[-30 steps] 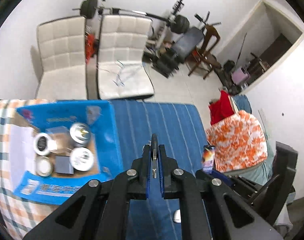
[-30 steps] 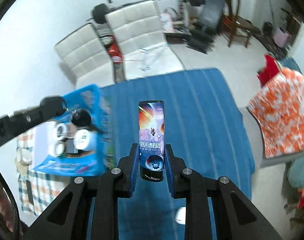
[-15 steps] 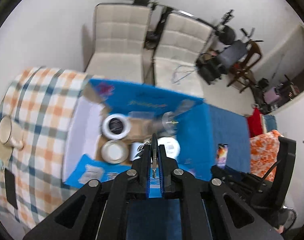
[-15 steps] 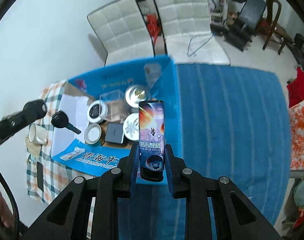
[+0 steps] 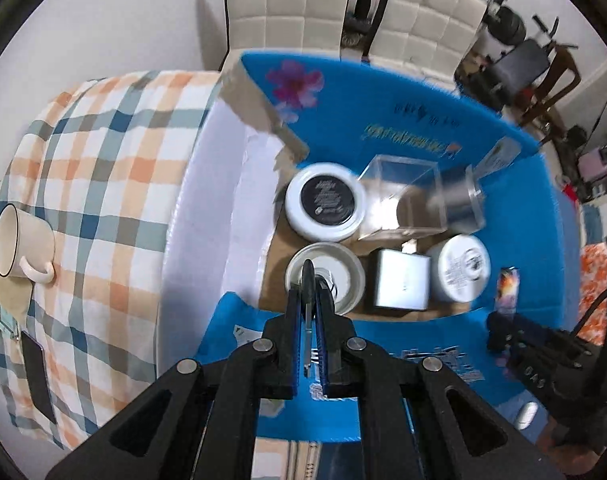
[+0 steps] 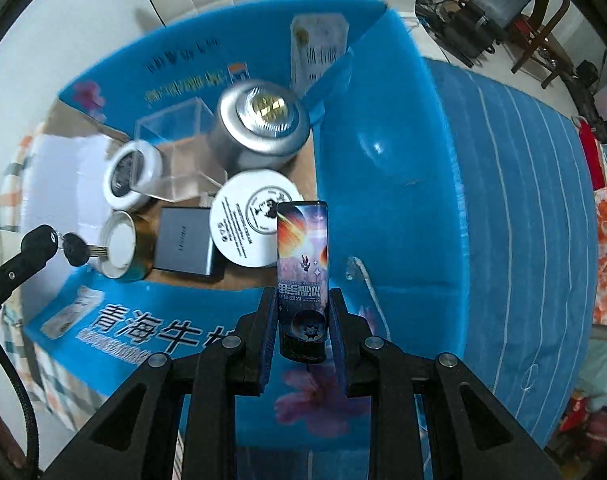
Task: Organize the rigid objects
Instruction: 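Carry the car key and bottle into the blue box and release both, then withdraw the right tool from the box toward the white earbud case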
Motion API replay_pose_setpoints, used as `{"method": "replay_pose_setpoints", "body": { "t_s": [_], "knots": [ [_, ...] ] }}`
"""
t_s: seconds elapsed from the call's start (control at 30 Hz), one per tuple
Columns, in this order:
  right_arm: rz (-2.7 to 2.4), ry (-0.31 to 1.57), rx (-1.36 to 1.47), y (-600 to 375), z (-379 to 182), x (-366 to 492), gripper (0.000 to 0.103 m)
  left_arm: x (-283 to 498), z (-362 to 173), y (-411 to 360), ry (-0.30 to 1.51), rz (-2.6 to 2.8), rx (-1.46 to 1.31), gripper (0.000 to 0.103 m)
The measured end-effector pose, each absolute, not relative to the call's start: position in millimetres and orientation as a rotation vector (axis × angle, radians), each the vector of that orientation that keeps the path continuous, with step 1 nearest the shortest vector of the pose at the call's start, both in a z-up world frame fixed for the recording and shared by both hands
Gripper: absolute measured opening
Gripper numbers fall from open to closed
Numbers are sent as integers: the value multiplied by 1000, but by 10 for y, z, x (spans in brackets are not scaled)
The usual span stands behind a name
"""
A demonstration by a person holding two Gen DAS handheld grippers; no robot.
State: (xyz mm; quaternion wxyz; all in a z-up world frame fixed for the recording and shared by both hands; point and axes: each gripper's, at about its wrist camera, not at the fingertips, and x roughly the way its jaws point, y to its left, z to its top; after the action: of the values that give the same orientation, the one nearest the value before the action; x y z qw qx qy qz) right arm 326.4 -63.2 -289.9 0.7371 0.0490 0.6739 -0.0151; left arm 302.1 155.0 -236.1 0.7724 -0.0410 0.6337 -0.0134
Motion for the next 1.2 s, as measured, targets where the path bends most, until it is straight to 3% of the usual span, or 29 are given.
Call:
{"method": "replay_pose_setpoints", "body": {
  "t_s": [0.53,0.67,0.77,0.83,0.87,0.9,0.97,1.0,1.1,1.2],
  "knots": [
    [-65,1520,70,-520,-3084,3367,27,2930,-2381,1581,1390,8,-43,6],
    [-54,1536,60,-470,-3069,3356,28,2901,-2394,1606,1404,45,-20,31],
    [-51,1534,45,-428,-3033,3338,31,2873,-2374,1621,1394,61,-15,36],
    [-48,1529,38,-390,-3002,3318,39,2866,-2372,1623,1396,60,-18,46],
    [-48,1527,34,-377,-2982,3310,41,2864,-2369,1619,1397,61,-13,61],
    [-47,1524,34,-367,-2965,3298,49,2858,-2354,1612,1390,69,0,75],
    [-46,1512,44,-358,-2910,3277,73,2849,-2316,1599,1372,73,12,87],
    [-43,1504,51,-348,-2878,3267,90,2847,-2300,1594,1367,77,17,92],
    [-51,1487,48,-339,-2789,3233,94,2834,-2227,1576,1352,82,28,101],
    [-53,1485,55,-357,-2707,3169,94,2819,-2152,1554,1334,78,28,103]
  ]
}}
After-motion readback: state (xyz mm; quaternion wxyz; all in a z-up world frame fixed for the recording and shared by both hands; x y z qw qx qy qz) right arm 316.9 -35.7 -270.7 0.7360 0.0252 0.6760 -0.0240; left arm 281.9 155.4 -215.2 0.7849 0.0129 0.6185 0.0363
